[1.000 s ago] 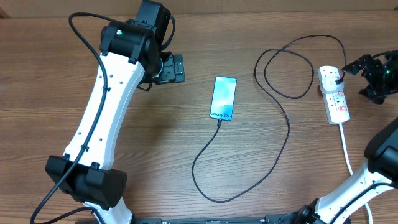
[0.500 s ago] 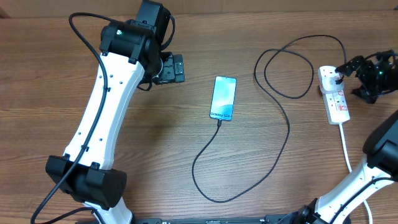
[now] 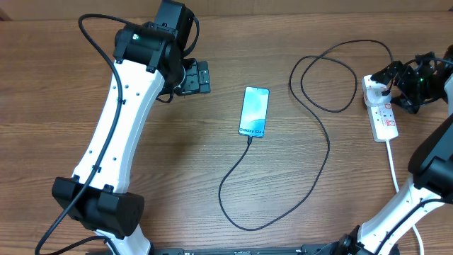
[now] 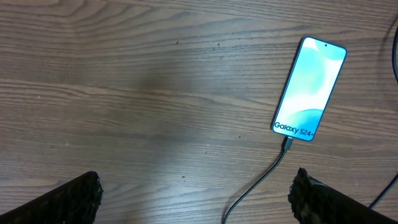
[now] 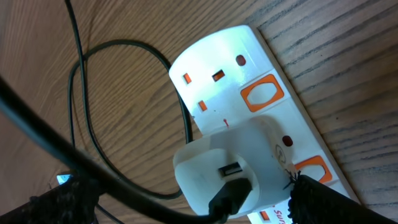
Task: Plug charger to phone and switch on socket
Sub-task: 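Move the right gripper over the power strip's switch beside the plug, then press the power strip switch down with the right gripper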
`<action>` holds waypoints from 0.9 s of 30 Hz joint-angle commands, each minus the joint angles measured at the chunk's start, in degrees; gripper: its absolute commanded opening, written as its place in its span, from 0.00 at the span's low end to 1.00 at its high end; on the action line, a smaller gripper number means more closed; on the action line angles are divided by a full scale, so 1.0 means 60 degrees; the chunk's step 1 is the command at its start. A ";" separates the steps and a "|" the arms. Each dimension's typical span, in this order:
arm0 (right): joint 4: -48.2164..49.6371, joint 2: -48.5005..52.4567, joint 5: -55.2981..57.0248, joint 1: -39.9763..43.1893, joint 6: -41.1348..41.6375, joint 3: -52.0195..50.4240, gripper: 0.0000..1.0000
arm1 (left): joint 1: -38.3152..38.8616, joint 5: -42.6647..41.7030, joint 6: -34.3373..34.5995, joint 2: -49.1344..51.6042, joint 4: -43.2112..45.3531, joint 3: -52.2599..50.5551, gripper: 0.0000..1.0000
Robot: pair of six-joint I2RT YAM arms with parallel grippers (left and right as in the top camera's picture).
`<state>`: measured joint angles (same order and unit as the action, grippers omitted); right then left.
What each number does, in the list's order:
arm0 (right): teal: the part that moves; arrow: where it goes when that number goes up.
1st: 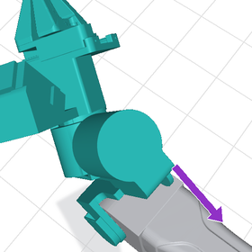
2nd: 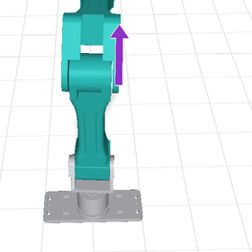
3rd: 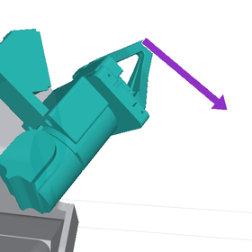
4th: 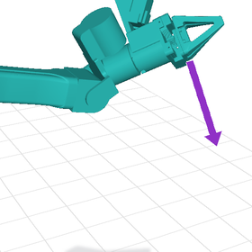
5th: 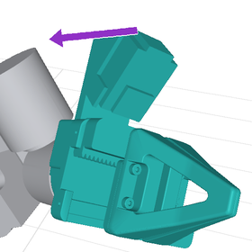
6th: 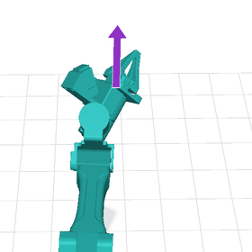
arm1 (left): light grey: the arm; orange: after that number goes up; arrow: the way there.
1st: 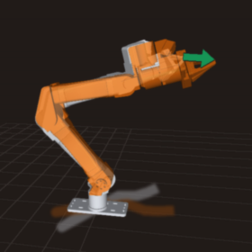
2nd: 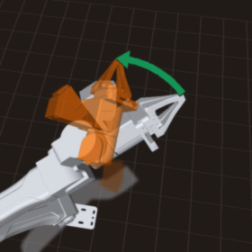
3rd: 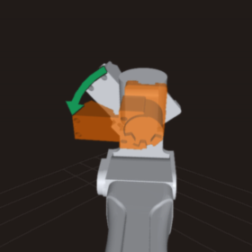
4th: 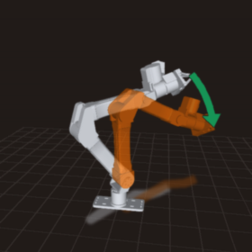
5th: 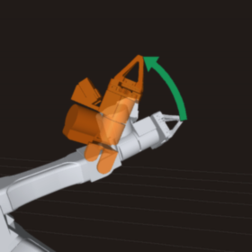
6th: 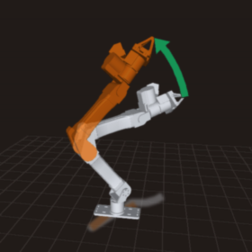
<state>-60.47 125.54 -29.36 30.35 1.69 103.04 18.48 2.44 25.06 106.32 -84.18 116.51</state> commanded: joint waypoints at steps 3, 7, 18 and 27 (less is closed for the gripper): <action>0.0069 0.0397 0.0160 0.0004 -0.0069 -0.0095 1.00 | -0.0022 0.0182 -0.0029 -0.0244 0.0036 0.0004 1.00; 0.0069 0.0412 0.0321 -0.0015 -0.0047 -0.0095 1.00 | -0.0022 0.0182 -0.0029 -0.0244 0.0076 0.0004 1.00; 0.0076 0.0423 0.0321 -0.0044 -0.0047 -0.0138 1.00 | -0.0022 0.0182 -0.0029 -0.0244 0.0073 0.0004 1.00; 0.0375 0.0423 0.0390 -0.0200 0.0000 -0.0408 1.00 | -0.0022 0.0157 -0.0029 -0.0244 0.0062 0.0004 1.00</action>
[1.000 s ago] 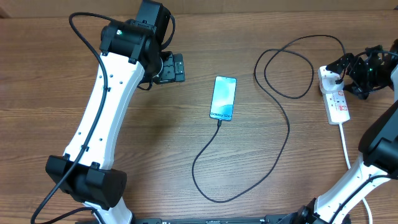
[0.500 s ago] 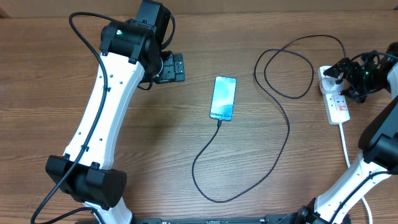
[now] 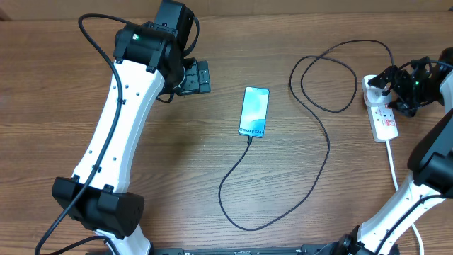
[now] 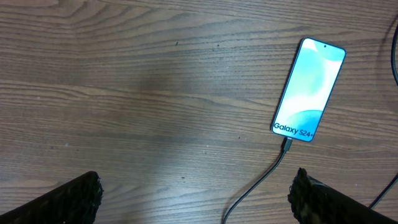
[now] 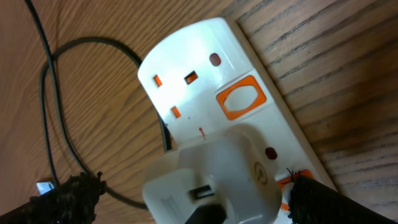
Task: Plug charger to phone and switch on socket
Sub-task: 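Press the power strip switch down with the right gripper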
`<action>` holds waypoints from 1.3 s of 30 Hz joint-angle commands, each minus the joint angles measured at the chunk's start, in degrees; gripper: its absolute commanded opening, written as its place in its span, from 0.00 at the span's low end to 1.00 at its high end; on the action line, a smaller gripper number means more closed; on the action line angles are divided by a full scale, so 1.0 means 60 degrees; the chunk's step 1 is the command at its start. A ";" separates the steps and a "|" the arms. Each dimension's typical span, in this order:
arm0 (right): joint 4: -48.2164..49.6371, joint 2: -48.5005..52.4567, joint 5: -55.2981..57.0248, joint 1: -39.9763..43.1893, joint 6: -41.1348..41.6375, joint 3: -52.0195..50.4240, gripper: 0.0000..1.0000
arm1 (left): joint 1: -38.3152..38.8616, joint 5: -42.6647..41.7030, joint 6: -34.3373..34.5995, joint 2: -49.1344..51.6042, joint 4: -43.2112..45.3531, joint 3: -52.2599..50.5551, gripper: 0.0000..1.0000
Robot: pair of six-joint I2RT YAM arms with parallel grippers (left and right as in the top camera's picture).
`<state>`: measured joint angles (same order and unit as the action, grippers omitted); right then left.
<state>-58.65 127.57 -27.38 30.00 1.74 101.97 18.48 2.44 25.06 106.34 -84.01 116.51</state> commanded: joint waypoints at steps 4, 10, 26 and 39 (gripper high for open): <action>0.0117 0.0084 0.0055 -0.0270 0.0022 -0.0382 1.00 | -0.0022 0.0157 -0.0029 -0.0248 0.0029 0.0004 1.00; -0.0036 0.0084 0.0055 -0.0426 0.0022 -0.0382 1.00 | -0.0022 0.0157 -0.0029 -0.0248 0.0033 0.0004 1.00; -0.0131 0.0084 -0.0812 -0.0448 -0.0062 -0.0674 1.00 | -0.0022 0.0160 -0.0033 -0.0248 0.0040 0.0004 1.00; -0.0251 0.0084 -0.1100 -0.0448 -0.0069 -0.0692 1.00 | -0.0022 0.0157 -0.0033 -0.0248 0.0040 0.0004 1.00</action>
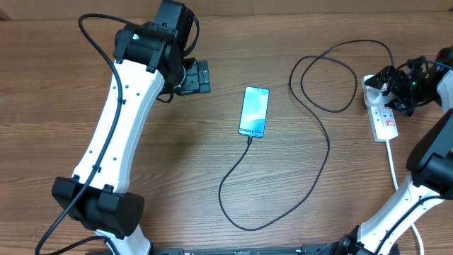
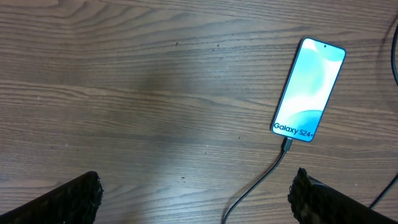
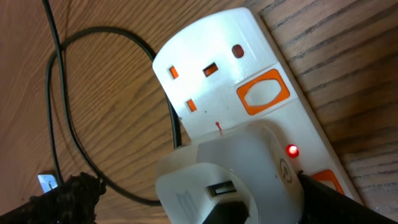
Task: Plug charger to phone and switch on socket
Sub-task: 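Press the power strip switch down with the right gripper, then lift the right gripper off the power strip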
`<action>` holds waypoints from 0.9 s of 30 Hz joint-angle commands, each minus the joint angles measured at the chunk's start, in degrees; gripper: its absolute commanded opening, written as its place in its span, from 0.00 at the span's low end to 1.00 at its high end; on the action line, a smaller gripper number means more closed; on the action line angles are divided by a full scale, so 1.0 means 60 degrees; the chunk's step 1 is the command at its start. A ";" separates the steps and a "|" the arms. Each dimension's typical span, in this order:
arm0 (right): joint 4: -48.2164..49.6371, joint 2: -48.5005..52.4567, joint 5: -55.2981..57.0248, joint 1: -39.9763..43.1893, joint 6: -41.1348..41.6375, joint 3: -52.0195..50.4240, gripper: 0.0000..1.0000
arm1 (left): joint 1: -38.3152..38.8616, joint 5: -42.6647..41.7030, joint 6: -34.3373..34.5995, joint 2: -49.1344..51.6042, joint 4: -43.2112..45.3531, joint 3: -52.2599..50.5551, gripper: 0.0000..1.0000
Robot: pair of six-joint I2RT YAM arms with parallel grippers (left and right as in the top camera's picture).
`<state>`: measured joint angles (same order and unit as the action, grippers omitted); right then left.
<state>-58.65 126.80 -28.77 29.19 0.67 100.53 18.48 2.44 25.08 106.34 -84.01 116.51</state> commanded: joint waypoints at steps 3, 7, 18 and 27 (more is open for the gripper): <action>-0.0295 0.0211 -0.0878 -0.0310 0.0087 -0.0452 1.00 | -0.0022 0.0157 -0.0036 -0.0248 0.0036 0.0004 1.00; -0.0321 0.0211 -0.0867 -0.0306 0.0098 -0.0452 1.00 | -0.0022 0.0157 -0.0036 -0.0248 0.0033 0.0004 1.00; -0.1129 0.0189 0.0372 0.0586 0.0885 0.0543 1.00 | -0.0025 0.0175 -0.0044 -0.0248 -0.0015 0.0004 1.00; -0.2127 0.0149 0.0586 0.1016 0.0834 0.1581 1.00 | -0.0025 0.0208 -0.0044 -0.0248 0.0044 0.0004 1.00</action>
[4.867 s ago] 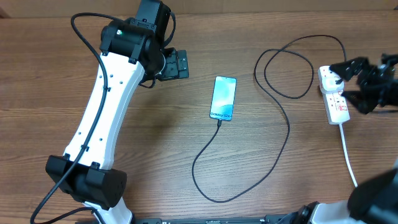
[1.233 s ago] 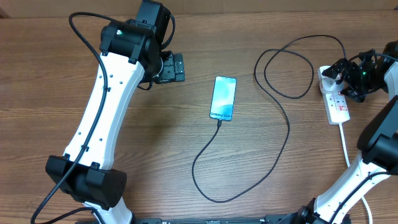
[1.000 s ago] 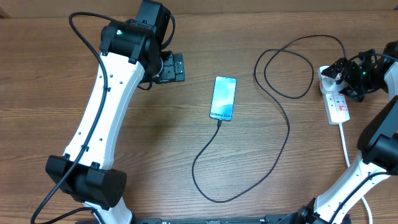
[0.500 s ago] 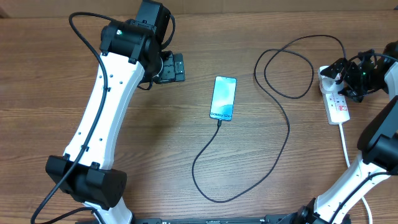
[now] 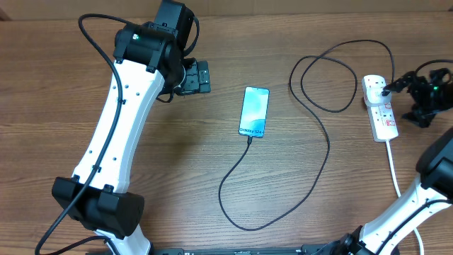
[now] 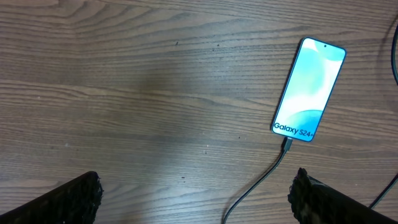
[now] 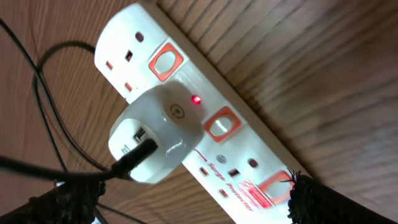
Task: Plug charger to phone and switch on socket
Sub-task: 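Lift the right gripper off the power strip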
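Note:
The phone (image 5: pixel 255 111) lies screen up in the middle of the table, its screen lit, also in the left wrist view (image 6: pixel 309 89). A black cable (image 6: pixel 273 171) is plugged into its bottom end. The cable runs in loops to a white charger (image 7: pixel 155 134) seated in the white power strip (image 7: pixel 242 155). A red light (image 7: pixel 196 99) glows beside the charger. My right gripper (image 7: pixel 196 208) hangs open above the strip, holding nothing; in the overhead view it (image 5: pixel 409 99) sits just right of the strip (image 5: pixel 380 110). My left gripper (image 5: pixel 204 76) is open, left of the phone.
The cable (image 5: pixel 322 145) makes a big loop between phone and strip and another toward the front edge. The strip's white lead (image 5: pixel 393 166) runs toward the front right. The strip has orange switches (image 7: pixel 166 61).
My right gripper has drawn back to the right and away from the strip, so more of the strip shows. The red light stays lit. Left arm, phone and cable are unchanged.
At first my right gripper hovered close over the strip with the indicator by the charger dark. It was nearer a moment later, still dark. Then the red light was on. Now the gripper stands off from the strip, open. The left arm never moved.

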`<action>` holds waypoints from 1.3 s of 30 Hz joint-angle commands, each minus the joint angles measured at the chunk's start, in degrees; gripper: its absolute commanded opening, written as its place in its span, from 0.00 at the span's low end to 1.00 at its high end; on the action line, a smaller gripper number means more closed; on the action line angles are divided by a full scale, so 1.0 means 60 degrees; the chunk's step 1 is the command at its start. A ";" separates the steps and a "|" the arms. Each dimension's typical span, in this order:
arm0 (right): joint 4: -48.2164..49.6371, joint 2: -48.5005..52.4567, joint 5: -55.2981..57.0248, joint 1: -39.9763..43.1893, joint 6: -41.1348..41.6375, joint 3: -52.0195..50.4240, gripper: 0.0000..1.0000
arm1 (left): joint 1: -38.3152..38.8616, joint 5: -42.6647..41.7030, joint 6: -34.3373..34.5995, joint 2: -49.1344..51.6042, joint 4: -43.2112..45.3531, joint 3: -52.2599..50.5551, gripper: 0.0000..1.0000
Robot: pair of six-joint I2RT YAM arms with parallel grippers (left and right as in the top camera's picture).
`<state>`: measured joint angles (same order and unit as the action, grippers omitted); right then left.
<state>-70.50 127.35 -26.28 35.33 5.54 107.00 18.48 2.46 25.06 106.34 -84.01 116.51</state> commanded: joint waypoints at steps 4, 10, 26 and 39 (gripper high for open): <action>-0.0386 -0.0255 0.0164 -0.0018 -0.0007 0.0550 1.00 | -0.0025 0.0270 -0.0040 -0.0248 0.0062 0.0004 1.00; -0.0816 -0.1024 0.0168 -0.0029 0.0000 0.0550 1.00 | -0.0022 0.0412 -0.0040 -0.0248 0.0062 0.0004 1.00; -0.2688 -0.3220 0.0120 -0.0055 0.0000 0.0550 1.00 | -0.0022 0.0408 -0.0040 -0.0248 0.0186 0.0004 1.00; -0.2696 -0.3260 0.0091 -0.0055 0.0073 0.0546 1.00 | -0.0022 0.0404 -0.0040 -0.0248 0.0186 0.0004 0.99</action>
<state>-86.98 109.12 -25.30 35.20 5.96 108.75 18.48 3.75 25.08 106.34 -83.09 116.51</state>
